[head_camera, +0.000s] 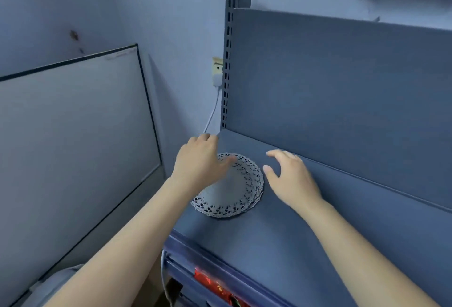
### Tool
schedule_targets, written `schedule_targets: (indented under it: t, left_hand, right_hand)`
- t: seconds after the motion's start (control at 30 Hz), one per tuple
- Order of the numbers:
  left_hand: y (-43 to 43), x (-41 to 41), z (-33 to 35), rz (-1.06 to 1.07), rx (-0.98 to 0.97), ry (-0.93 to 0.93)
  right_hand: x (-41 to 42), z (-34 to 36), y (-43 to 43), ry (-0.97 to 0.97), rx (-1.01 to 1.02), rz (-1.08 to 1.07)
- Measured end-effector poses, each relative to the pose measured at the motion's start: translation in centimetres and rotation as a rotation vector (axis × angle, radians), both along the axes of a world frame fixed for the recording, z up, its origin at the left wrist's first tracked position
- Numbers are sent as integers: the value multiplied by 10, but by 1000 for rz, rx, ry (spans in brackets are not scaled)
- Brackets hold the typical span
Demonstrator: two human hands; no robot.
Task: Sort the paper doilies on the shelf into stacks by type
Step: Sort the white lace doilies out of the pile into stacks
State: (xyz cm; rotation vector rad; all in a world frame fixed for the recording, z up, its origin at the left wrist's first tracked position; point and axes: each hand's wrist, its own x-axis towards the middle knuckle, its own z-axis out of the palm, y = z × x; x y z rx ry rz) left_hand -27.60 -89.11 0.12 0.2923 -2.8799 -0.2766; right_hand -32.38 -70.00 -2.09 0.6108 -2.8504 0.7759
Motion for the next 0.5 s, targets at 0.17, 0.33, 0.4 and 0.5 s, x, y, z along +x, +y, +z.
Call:
schedule_targets:
  t: [0.17,0.33,0.4,0.5]
  left_hand:
    - [68,-20,13,-267,-184,-2]
    - [201,-13,33,-552,-283,95]
    - [270,5,37,-675,-294,117]
    - [379,47,31,-833,-311,125]
  right_hand:
    - [23,23,70,93,222,-244]
    - [82,42,200,107,195,-549]
    - [117,46,260,68,128,-656]
    - [177,44,352,79,142,-770]
